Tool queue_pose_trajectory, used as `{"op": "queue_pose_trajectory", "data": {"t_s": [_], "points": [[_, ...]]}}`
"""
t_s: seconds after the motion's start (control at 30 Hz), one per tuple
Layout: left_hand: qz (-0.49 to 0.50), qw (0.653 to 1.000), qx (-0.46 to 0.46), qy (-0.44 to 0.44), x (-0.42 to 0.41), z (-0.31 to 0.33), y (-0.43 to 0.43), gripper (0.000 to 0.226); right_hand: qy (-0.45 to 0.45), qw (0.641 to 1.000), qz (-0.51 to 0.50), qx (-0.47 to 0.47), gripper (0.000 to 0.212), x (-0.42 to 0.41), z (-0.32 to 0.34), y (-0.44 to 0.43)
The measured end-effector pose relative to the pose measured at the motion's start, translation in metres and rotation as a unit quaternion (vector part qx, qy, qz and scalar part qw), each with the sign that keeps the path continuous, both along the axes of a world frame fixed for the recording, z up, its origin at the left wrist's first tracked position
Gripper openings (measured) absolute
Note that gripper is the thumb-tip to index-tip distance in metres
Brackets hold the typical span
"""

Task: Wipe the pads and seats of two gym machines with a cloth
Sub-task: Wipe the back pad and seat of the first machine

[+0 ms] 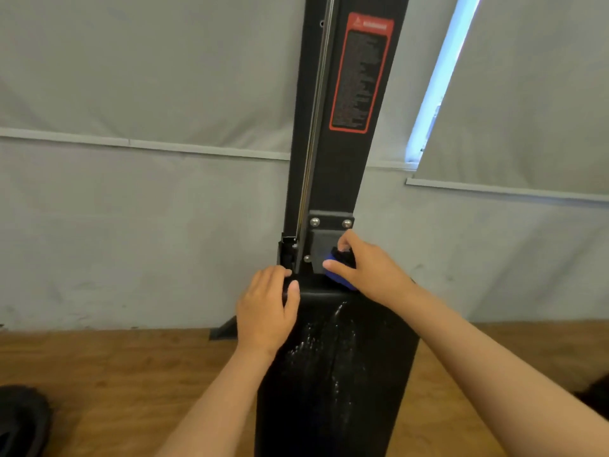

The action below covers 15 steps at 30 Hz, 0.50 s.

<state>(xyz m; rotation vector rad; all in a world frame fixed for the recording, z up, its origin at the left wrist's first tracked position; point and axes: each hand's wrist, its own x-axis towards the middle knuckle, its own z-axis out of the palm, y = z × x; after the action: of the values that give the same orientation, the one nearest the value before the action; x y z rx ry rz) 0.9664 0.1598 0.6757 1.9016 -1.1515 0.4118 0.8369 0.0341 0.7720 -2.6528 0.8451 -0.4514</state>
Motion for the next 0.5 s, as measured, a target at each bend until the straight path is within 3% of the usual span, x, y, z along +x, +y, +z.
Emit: {"op": "queue_pose_trajectory", "data": {"t_s": [0.1, 0.2, 0.4, 0.5], "points": [[0.033, 0.995, -0.03, 0.084, -0.011, 0.001, -0.006, 0.031, 0.0, 0.999, -0.043, 0.023, 0.038, -0.001, -0.002, -0.005], [0.042, 0.993, -0.058, 0.094, -0.014, -0.001, -0.009, 0.034, 0.017, 0.997, -0.079, 0.013, 0.033, 0.005, -0.005, -0.007], [0.046, 0.994, -0.059, 0.078, -0.012, -0.004, -0.01, 0.034, -0.03, 0.999, 0.024, 0.035, 0.033, 0.036, -0.009, 0.021], [0.046, 0.995, -0.056, 0.073, -0.012, -0.004, -0.009, 0.035, -0.035, 0.998, 0.022, 0.041, 0.028, 0.015, -0.01, 0.014]]}}
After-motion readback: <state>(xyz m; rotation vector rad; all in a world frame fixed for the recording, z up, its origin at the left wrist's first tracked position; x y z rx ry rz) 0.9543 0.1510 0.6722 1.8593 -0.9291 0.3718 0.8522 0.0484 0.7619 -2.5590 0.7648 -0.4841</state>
